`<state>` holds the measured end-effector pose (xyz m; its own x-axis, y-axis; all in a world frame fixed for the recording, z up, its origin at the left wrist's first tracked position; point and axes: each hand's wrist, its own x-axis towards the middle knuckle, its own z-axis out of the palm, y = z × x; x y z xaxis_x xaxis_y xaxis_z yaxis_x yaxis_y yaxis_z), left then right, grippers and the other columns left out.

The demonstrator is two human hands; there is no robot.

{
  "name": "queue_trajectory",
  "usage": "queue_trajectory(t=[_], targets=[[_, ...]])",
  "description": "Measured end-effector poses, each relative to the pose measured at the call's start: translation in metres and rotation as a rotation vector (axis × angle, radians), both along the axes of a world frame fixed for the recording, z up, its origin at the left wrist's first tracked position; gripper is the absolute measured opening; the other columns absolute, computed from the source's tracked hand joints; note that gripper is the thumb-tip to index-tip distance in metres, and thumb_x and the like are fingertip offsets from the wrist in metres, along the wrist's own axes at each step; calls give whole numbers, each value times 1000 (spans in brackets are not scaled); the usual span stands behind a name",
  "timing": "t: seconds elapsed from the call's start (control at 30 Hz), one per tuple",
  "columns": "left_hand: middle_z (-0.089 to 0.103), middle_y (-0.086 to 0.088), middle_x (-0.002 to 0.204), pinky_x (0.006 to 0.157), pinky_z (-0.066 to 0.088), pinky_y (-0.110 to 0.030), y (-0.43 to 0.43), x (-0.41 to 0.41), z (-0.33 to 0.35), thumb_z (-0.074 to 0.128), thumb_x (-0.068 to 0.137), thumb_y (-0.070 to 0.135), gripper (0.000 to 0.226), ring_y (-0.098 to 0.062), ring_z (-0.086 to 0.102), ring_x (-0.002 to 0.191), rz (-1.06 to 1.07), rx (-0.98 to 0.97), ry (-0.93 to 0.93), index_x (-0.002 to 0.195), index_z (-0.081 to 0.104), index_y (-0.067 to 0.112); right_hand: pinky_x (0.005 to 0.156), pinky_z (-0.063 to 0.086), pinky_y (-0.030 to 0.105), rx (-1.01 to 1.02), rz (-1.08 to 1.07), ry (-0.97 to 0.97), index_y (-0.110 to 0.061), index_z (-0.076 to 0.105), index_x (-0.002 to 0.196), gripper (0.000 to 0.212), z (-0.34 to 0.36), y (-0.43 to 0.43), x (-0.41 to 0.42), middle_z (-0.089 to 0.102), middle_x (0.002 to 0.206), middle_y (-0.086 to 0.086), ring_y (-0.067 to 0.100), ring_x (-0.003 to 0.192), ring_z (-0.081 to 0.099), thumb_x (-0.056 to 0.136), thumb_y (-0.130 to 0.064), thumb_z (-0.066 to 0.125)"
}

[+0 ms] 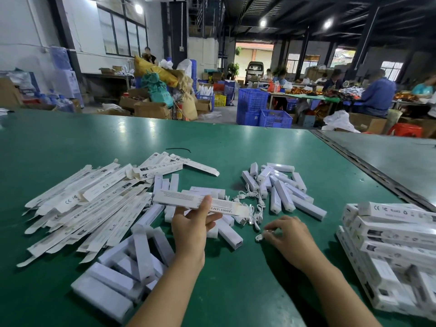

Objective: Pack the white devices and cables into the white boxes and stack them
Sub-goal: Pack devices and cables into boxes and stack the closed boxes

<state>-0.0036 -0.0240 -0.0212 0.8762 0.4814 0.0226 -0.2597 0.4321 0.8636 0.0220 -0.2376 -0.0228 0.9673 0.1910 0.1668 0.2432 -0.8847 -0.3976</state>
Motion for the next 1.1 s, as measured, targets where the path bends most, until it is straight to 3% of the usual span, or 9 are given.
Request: queue_trajectory(t=[0.1, 0.23, 0.37, 0.5, 0.63, 0.83, 0.93, 1.03, 1.1], targets=[[78, 4, 89, 55, 55, -22, 0, 0, 1, 72, 88, 22, 30, -23, 75, 70, -10, -3, 7, 115, 59, 18, 96, 37, 26, 68, -16, 36, -25, 73, 104, 36, -1, 2, -1, 56, 123, -7, 14, 117, 49, 81, -53, 72], [78, 6, 88, 56, 55, -22, 0, 0, 2, 71, 89, 21, 28, -22, 75, 69, -18, 5, 8, 115, 59, 19, 75, 42, 27, 86, -79, 92, -31, 66, 95, 44, -1, 9, -3, 64, 102, -7, 11, 95, 54, 69, -66, 74], [78, 3, 91, 55, 54, -22, -1, 0, 2, 72, 89, 20, 27, -23, 75, 70, -25, -3, 12, 113, 59, 19, 69, 35, 28, 27, -104, 89, -28, 56, 86, 42, 0, 18, -2, 57, 87, -5, 16, 96, 48, 71, -60, 77], [78, 6, 88, 55, 55, -22, 0, 0, 2, 72, 89, 19, 29, -21, 75, 68, -21, -6, 13, 115, 59, 19, 75, 44, 27, 53, -123, 82, -25, 63, 93, 39, 3, 16, -5, 63, 91, -4, 15, 93, 54, 72, -54, 79], [78, 3, 91, 55, 55, -22, 1, 2, 1, 72, 89, 21, 28, -22, 75, 68, -17, -15, 14, 114, 59, 19, 83, 47, 25, 179, -111, -8, -23, 68, 113, 52, 8, 10, -10, 67, 96, -7, 10, 92, 59, 71, -50, 82], [78, 2, 89, 56, 55, -22, 2, 3, 1, 72, 89, 21, 30, -19, 74, 65, -10, -41, 8, 116, 58, 19, 66, 47, 11, 558, -71, -65, -25, 63, 77, 36, 15, 23, -20, 70, 81, -11, 1, 79, 66, 64, -51, 84], [78, 2, 90, 55, 55, -22, 3, 3, 0, 72, 90, 21, 28, -19, 74, 65, -4, -46, 10, 115, 60, 20, 75, 48, 18, 725, -12, -33, -16, 66, 72, 42, 15, 29, -23, 72, 89, -13, 2, 84, 68, 68, -58, 72], [78, 2, 91, 55, 55, -22, 3, 3, 1, 73, 89, 21, 26, -20, 75, 66, -5, -56, 11, 112, 61, 21, 88, 54, 39, 856, 49, 36, -10, 71, 77, 35, 10, 29, -21, 73, 97, -6, 19, 91, 69, 82, -45, 70], [78, 3, 90, 55, 55, -22, 3, 3, 1, 73, 89, 22, 26, -20, 75, 67, -7, -60, 12, 112, 61, 21, 87, 56, 32, 1001, 82, 117, -14, 76, 85, 35, 8, 31, -21, 74, 100, 2, 21, 93, 70, 79, -48, 70]])
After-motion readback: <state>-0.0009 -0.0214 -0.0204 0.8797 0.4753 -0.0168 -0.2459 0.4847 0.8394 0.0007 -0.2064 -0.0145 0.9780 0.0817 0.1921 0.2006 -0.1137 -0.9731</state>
